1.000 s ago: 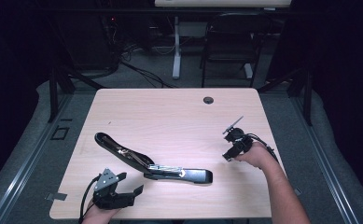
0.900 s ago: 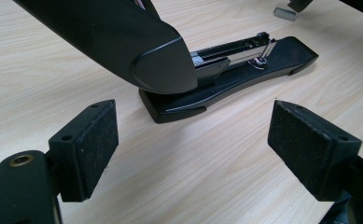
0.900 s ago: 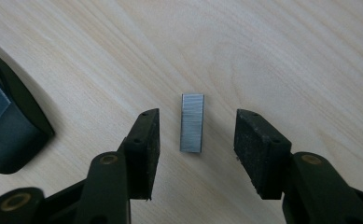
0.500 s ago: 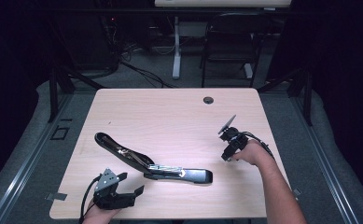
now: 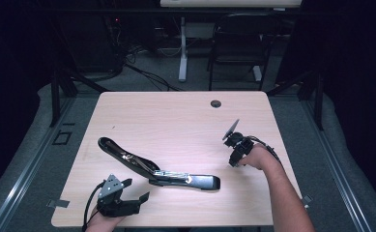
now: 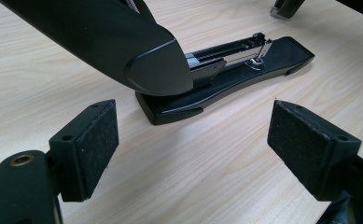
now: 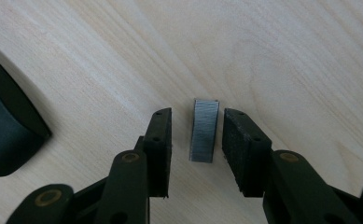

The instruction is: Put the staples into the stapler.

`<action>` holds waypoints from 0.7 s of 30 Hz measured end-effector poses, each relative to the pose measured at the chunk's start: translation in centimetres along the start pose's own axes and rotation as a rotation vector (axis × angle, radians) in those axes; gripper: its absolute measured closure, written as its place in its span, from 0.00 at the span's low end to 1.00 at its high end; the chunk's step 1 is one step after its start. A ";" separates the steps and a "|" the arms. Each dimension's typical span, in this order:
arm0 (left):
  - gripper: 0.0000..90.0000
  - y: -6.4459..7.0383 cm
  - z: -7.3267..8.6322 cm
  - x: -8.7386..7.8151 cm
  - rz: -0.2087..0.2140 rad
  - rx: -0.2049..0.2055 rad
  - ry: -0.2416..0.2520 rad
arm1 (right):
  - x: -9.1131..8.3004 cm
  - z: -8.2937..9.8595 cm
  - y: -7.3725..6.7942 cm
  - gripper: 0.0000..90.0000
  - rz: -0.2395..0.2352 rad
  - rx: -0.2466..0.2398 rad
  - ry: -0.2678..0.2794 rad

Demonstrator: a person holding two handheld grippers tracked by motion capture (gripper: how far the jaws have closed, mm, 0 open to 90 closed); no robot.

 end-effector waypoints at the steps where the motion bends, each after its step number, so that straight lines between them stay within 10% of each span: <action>1: 0.18 0.0 0.0 0.0 0.000 0.002 0.000 | 0.0 0.0 0.1 0.71 0.002 -0.010 -0.018; 21: 0.19 0.0 0.0 0.0 0.002 -0.002 0.001 | 0.4 0.0 0.2 0.86 0.009 -0.027 -0.036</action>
Point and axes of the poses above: each handheld gripper's, and its own axes: x roughly forward along the jaws, z roughly out of its underside, y roughly to its right, the point moved 4 cm from there along x, roughly forward along the jaws, and after that the axes turned 10 degrees about y, right-handed, at the moved point
